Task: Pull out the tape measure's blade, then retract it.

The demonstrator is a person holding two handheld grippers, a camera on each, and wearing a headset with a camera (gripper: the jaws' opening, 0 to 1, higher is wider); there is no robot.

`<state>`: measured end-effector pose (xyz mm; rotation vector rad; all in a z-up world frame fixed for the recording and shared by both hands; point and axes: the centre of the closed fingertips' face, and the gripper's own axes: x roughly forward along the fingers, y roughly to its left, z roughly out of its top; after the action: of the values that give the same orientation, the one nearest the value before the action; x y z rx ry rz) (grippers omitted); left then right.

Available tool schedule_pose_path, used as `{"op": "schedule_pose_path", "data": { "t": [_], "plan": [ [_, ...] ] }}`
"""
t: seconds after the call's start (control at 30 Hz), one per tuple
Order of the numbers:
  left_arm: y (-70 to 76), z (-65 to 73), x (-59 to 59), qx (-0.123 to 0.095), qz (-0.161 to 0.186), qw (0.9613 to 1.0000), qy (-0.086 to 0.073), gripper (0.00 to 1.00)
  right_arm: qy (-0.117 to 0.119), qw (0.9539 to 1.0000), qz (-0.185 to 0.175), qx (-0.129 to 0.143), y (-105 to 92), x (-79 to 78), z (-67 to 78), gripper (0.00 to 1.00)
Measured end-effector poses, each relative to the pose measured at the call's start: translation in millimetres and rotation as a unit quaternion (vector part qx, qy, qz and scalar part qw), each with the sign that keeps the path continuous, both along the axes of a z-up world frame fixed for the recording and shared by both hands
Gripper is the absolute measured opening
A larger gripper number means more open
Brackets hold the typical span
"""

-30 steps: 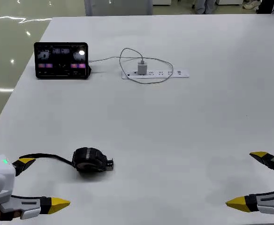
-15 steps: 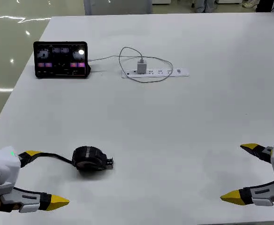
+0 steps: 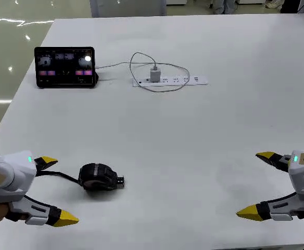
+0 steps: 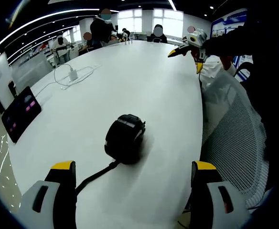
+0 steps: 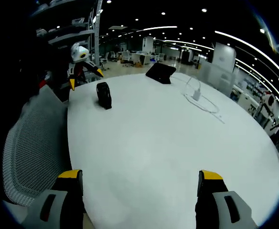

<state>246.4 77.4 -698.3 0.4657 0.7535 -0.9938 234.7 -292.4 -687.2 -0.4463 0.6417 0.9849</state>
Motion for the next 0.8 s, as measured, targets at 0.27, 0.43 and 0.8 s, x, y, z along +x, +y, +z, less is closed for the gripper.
{"op": "schedule_pose_path", "data": {
  "t": [0.27,0.43,0.8],
  "plan": [
    [-7.4,-0.4,10.6,0.017,-0.028,0.9994,0.004,0.96,0.001,0.9999,0.015,-0.002,13.8,1.7,-0.8,0.99],
    [-13.4,-0.9,19.3,0.026,-0.038,0.9989,0.006,0.94,0.004,0.9997,0.026,-0.003,23.6,2.9,-3.9,0.99],
    [-33.9,-13.2,31.9,0.064,-0.084,0.9944,0.004,0.87,0.022,0.9987,0.046,-0.008,43.2,11.0,-21.9,0.99]
  ]
}}
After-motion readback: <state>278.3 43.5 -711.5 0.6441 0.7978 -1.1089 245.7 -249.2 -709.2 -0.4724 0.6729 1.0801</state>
